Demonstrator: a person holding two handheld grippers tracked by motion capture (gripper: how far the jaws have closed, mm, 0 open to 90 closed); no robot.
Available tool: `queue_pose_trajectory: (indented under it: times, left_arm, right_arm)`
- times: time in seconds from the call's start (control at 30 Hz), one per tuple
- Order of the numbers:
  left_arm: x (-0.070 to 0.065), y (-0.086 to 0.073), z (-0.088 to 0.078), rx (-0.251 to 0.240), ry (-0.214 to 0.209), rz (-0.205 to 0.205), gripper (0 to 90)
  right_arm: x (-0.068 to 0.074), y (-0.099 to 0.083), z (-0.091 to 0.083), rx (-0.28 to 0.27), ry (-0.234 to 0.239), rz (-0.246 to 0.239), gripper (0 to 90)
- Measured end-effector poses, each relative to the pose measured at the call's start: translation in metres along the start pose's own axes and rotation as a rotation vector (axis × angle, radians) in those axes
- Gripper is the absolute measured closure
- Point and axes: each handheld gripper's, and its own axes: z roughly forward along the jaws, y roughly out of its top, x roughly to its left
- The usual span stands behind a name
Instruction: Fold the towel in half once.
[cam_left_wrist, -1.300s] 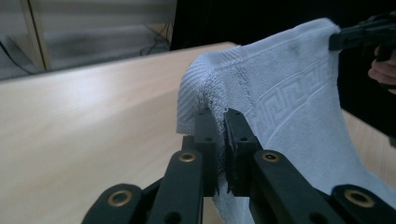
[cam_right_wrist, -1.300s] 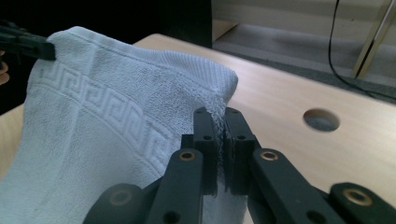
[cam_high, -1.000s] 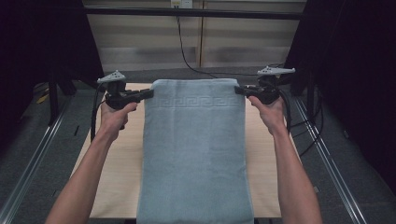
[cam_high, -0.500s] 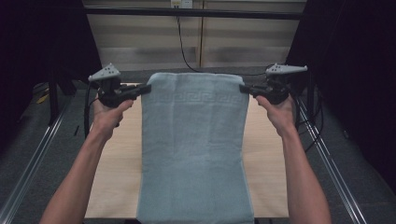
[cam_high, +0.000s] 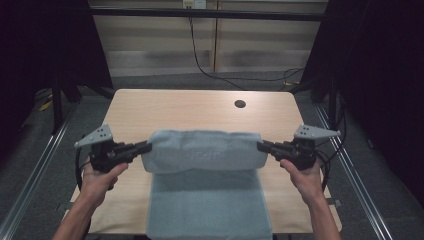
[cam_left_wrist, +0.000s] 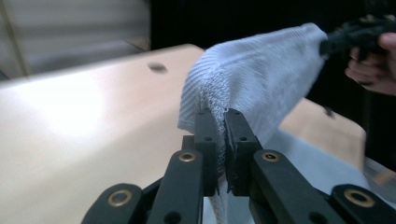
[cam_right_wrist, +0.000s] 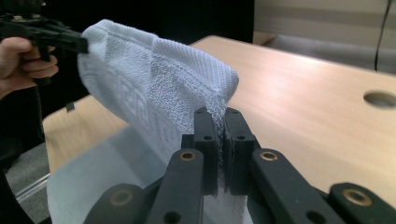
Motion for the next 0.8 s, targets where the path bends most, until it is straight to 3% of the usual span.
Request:
queue_pose_trajectory:
  times: [0.07, 0.17, 0.3, 0.33, 0.4, 0.43, 0.5, 0.57, 0.63, 0.73, 0.8]
  left_arm:
    - [-0.007, -0.016, -0.001, 0.036, -0.006, 0.008, 85.1]
    - [-0.012, -0.040, 0.001, 0.085, -0.021, -0.021, 85.1]
    - [-0.013, -0.072, 0.019, 0.210, -0.037, -0.073, 85.0]
    - [-0.011, -0.081, 0.024, 0.234, -0.045, -0.102, 84.9]
    - [-0.008, -0.089, 0.030, 0.289, -0.023, -0.091, 84.6]
    - [-0.008, -0.090, 0.032, 0.308, -0.034, -0.086, 84.4]
    - [-0.008, -0.097, 0.038, 0.343, -0.013, -0.064, 84.4]
    - [-0.005, -0.104, 0.041, 0.350, -0.022, -0.109, 84.3]
    - [-0.002, -0.106, 0.047, 0.362, -0.018, -0.103, 84.3]
    - [0.004, -0.102, 0.055, 0.348, 0.012, -0.092, 84.4]
    - [0.015, -0.100, 0.061, 0.333, 0.013, -0.118, 84.5]
  right_arm:
    - [0.004, -0.012, -0.003, 0.020, 0.017, 0.014, 86.4]
    - [0.011, -0.035, -0.002, 0.081, 0.026, 0.032, 86.3]
    - [0.016, -0.070, 0.002, 0.179, 0.027, 0.077, 86.3]
    - [0.016, -0.079, 0.005, 0.212, 0.028, 0.082, 86.3]
    - [0.016, -0.096, 0.011, 0.264, 0.019, 0.094, 86.2]
    - [0.016, -0.104, 0.014, 0.284, 0.013, 0.098, 86.2]
    - [0.018, -0.114, 0.018, 0.302, -0.002, 0.109, 86.2]
    - [0.018, -0.120, 0.021, 0.325, -0.008, 0.119, 86.2]
    - [0.017, -0.121, 0.025, 0.365, -0.030, 0.090, 86.2]
    - [0.009, -0.122, 0.035, 0.398, -0.041, 0.100, 86.2]
    - [0.004, -0.119, 0.040, 0.406, -0.052, 0.088, 86.3]
